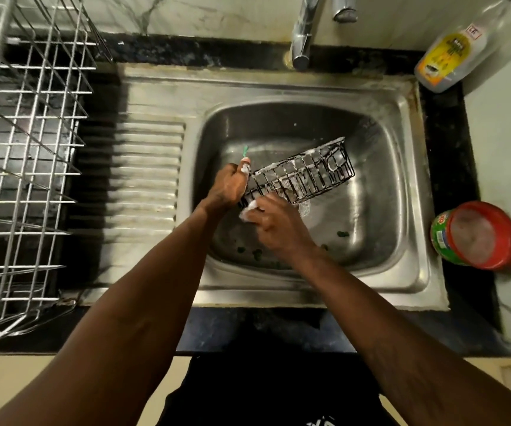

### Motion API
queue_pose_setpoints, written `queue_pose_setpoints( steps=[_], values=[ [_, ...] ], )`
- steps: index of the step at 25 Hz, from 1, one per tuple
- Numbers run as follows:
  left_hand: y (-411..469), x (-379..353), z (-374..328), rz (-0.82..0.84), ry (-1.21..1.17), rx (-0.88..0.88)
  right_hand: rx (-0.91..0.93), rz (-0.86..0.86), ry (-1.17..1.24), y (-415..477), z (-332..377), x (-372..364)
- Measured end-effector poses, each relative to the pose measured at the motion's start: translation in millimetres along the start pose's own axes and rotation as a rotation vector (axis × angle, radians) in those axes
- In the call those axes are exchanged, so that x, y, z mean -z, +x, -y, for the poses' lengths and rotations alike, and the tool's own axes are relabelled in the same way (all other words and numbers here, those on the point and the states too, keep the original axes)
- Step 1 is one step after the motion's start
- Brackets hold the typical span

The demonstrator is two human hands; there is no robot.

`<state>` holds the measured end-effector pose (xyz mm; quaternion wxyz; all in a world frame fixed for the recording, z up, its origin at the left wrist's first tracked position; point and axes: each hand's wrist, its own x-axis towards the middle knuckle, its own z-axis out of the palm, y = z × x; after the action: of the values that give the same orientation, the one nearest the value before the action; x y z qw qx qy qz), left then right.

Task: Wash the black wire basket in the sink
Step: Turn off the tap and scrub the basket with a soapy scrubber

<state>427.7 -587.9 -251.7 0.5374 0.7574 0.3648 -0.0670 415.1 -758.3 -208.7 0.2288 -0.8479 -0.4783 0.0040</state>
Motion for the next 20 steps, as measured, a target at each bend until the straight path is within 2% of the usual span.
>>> queue_pose_setpoints(
  steps=[5, 9, 14, 17, 20],
  values=[
    [-8.1, 2.8, -6.2, -0.027, -0.017, -0.083, -0.020, -0.070, 0.097, 32.8, -13.2, -1.7],
    [-7.2, -1.8, 0.1, -0.038, 0.005, -0.108, -0.292, -0.219, 0.095, 16.7, -26.9, -5.8],
    [-2.7, -4.2, 6.9, -0.016, -0.035, -0.119, -0.230, -0.122, 0.081, 1.4, -46.9, 6.7],
    [-4.3, -5.1, 4.6, 0.009, -0.065, -0.131, -0.322, -0.127, 0.146, -31.3, -54.0, 5.7],
    [-3.3, -0.5, -1.6, -0.010, -0.086, -0.116, -0.358, -0.215, 0.109, -8.6, -48.8, 4.4]
  ],
)
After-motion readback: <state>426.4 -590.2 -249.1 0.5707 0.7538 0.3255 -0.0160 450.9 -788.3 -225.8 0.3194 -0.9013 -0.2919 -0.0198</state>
